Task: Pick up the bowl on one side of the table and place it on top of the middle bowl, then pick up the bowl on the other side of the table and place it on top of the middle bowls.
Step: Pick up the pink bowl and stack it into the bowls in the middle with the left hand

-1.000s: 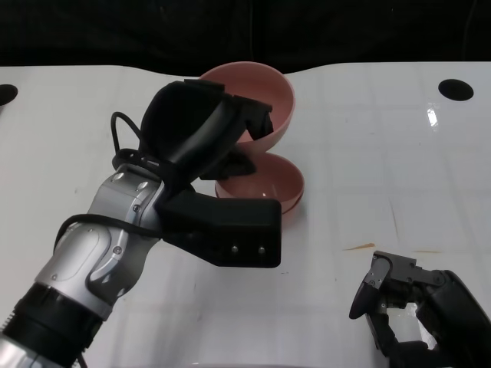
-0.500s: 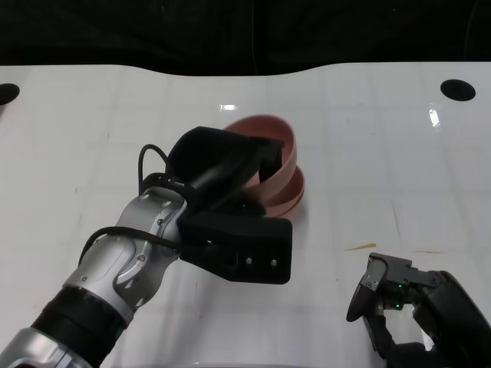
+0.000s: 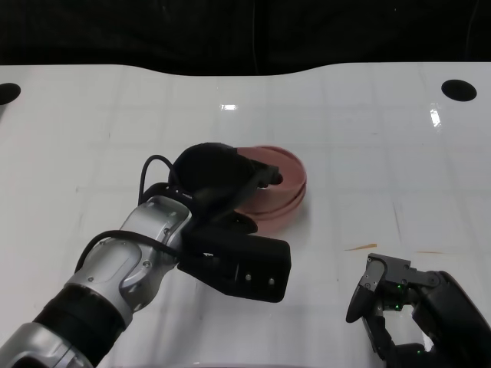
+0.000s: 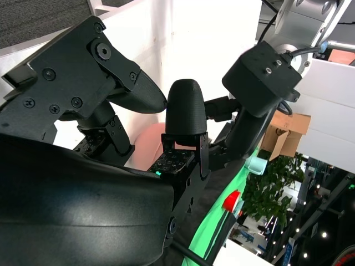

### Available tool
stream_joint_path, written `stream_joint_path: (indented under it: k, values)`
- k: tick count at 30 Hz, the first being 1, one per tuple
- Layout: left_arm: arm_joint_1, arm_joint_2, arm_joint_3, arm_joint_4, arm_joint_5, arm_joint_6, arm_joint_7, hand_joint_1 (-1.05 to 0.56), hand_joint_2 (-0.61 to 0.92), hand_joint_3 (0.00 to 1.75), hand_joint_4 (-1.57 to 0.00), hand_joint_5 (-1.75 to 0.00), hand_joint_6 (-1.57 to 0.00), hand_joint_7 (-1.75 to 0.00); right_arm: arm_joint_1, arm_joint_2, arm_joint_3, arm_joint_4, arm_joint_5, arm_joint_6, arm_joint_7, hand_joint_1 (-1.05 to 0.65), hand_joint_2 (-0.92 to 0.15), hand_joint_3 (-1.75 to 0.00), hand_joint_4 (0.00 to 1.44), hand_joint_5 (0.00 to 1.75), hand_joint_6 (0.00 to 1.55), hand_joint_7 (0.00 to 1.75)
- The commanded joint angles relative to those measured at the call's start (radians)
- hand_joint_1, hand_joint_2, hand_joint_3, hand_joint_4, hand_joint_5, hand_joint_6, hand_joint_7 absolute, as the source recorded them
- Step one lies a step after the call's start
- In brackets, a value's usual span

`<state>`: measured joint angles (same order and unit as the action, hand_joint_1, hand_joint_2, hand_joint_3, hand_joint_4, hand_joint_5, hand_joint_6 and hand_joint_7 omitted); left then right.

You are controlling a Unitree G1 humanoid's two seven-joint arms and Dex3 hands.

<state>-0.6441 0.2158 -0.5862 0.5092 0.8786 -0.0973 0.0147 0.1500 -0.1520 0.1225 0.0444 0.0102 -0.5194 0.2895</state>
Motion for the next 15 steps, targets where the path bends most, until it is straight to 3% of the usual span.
stream_joint_path:
  k: [1, 10, 15]
  values:
    - [-0.016, 0.023, -0.004, -0.009, 0.023, -0.001, 0.022, -0.69, 0.92, 0.39, -0.03, -0.39, -0.28, 0.00, 0.004, -0.007, -0.007, -0.008, 0.009, 0.004, 0.002, -0.20, -0.39, -1.39, 0.91, 1.75, 0.76, 1.58]
    - [0.004, 0.030, 0.006, -0.031, 0.023, -0.020, 0.072, -0.72, 0.92, 0.38, 0.00, -0.20, -0.19, -0.01, 0.000, -0.006, -0.006, -0.003, 0.009, 0.000, 0.004, -0.20, -0.39, -1.39, 0.92, 1.75, 0.76, 1.59]
    - [0.042, 0.052, 0.020, -0.094, 0.014, -0.023, 0.074, -0.71, 0.92, 0.35, 0.00, -0.19, -0.19, -0.01, 0.001, -0.008, -0.007, -0.002, 0.004, -0.004, 0.002, -0.21, -0.38, -1.39, 0.92, 1.75, 0.76, 1.59]
